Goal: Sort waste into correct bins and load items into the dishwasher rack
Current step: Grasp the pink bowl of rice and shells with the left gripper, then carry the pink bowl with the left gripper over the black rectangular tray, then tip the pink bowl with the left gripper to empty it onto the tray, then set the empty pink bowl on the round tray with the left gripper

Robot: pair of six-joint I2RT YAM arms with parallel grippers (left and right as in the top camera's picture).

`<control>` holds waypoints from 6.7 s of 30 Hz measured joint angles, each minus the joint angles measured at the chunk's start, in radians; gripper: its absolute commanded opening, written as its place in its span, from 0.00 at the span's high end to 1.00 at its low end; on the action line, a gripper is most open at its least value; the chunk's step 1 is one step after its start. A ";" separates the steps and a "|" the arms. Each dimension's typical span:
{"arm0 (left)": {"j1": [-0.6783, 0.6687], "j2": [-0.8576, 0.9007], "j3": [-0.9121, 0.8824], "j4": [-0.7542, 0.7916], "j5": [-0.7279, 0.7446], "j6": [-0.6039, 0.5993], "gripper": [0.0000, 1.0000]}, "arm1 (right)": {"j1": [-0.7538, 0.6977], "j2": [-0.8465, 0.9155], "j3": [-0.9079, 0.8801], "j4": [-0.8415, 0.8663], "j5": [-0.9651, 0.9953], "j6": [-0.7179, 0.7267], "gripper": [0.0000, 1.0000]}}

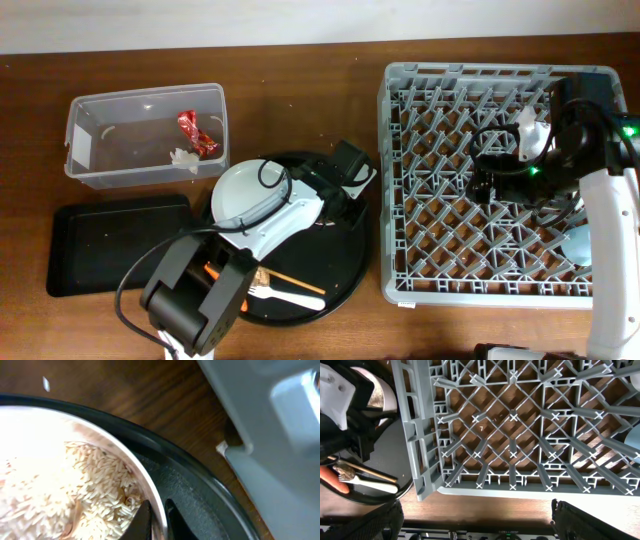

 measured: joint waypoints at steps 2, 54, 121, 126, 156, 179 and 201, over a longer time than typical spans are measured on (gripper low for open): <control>0.000 0.000 0.005 -0.001 -0.003 -0.001 0.99 | 0.000 0.000 0.000 0.000 0.000 0.000 0.02; 0.984 -0.491 -0.145 -0.436 0.333 0.130 0.99 | 0.000 0.000 -0.002 -0.004 0.024 0.000 0.02; 1.469 -0.282 -0.307 -0.445 1.146 0.363 1.00 | 0.000 0.000 -0.002 -0.012 0.042 0.000 0.02; 1.480 -0.282 -0.307 -0.447 1.166 0.374 1.00 | 0.000 0.000 -0.002 -0.014 0.043 0.000 0.02; 1.548 -0.280 -0.310 -0.542 1.337 0.388 1.00 | 0.000 0.000 -0.002 -0.022 0.046 0.000 0.02; 0.892 -0.546 -0.304 -0.454 1.098 0.421 1.00 | 0.000 0.000 -0.002 -0.021 0.046 0.000 0.02; 0.089 -0.418 -0.302 -0.029 0.274 0.054 0.92 | 0.000 0.000 -0.002 -0.022 0.046 0.000 0.02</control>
